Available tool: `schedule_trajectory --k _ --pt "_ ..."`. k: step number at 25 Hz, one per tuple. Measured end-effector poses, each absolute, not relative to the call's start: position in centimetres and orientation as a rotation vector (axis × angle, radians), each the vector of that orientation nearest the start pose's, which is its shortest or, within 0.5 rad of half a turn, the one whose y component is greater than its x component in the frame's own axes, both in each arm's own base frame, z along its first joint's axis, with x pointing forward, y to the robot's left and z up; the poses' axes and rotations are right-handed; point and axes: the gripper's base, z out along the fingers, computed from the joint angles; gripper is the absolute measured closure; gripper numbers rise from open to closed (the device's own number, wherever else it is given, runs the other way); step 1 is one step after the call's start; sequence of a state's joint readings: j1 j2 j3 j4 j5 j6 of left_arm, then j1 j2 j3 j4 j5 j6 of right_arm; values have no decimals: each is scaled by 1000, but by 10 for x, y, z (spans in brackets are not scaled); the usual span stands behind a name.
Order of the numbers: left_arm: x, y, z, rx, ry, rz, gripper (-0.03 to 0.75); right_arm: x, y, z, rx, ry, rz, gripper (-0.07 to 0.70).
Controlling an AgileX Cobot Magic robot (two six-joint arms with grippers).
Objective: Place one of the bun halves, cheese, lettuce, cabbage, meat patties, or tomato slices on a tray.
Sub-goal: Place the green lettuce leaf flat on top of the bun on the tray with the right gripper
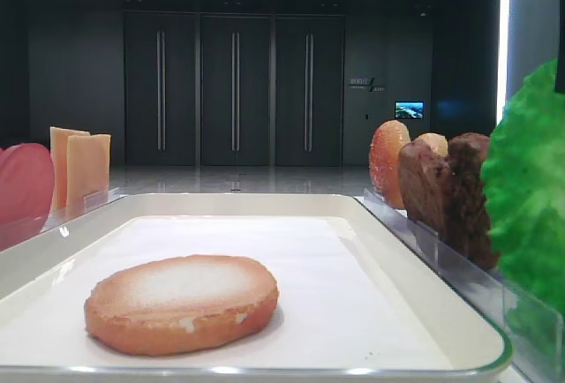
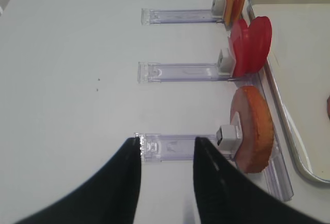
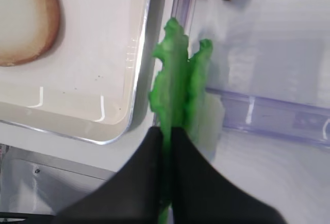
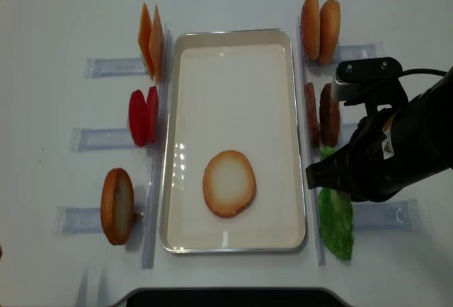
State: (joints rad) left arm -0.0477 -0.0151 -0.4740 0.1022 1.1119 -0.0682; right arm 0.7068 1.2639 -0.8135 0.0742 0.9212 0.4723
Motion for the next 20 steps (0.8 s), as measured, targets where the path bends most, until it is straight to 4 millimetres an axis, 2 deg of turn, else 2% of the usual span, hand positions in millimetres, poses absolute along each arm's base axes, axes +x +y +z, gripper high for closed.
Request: schedule_trajectory --k 3,9,13,20 --pt "-6 9 266 -29 2102 54 450 163 147 263 -293 2895 328 626" --pt "-6 9 266 -29 2102 54 451 168 152 307 -304 2846 372 626" --pt "-6 9 266 -29 2102 54 451 165 158 331 -353 2824 394 626" --pt "-6 9 266 -29 2102 54 451 155 171 337 -453 2804 493 626"
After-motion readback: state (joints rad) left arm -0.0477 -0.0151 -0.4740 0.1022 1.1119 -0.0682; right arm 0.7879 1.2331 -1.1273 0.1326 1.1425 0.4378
